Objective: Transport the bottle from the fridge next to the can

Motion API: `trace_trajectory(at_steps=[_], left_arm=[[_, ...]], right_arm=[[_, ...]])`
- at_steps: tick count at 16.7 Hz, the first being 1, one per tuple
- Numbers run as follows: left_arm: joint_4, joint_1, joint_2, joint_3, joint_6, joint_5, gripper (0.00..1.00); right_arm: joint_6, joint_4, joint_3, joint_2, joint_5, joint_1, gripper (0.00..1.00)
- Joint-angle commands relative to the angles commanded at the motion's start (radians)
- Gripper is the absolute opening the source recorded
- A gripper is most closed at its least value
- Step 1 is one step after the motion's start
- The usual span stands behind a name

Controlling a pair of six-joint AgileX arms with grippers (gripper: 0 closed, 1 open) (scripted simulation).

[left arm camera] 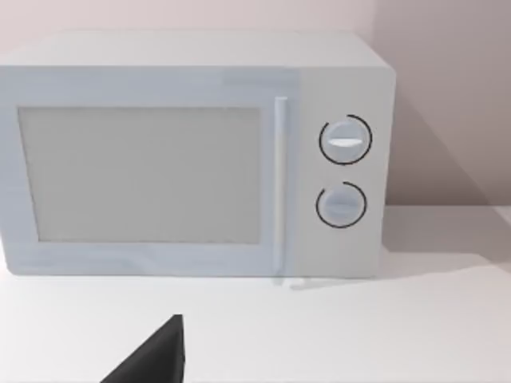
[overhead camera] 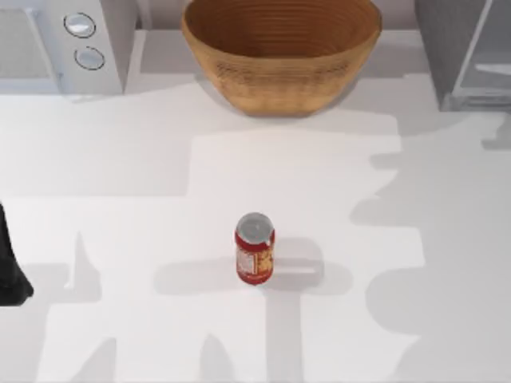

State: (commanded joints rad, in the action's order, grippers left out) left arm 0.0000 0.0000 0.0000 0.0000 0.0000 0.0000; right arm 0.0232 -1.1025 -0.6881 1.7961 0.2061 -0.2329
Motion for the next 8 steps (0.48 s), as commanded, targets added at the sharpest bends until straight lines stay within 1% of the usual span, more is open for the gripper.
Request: trace_trajectory(at_steps=[2,4,6,8], left_arm=[[0.0,0.0,0.0,0.0,0.0,0.0,1.0],[0.0,0.0,0.0,0.0,0.0,0.0,1.0],[0.0,0.0,0.0,0.0,0.0,0.0,1.0],[0.0,0.0,0.0,0.0,0.0,0.0,1.0]], right_arm=[[0.008,-0.024,0.015,0.011,-0.054,0.054,0.0],[0.019,-0.055,0.043,0.022,-0.147,0.148,0.0],[0.033,-0.088,0.084,0.032,-0.275,0.283,0.0],[0.047,-0.122,0.133,0.037,-0.424,0.448,0.0]])
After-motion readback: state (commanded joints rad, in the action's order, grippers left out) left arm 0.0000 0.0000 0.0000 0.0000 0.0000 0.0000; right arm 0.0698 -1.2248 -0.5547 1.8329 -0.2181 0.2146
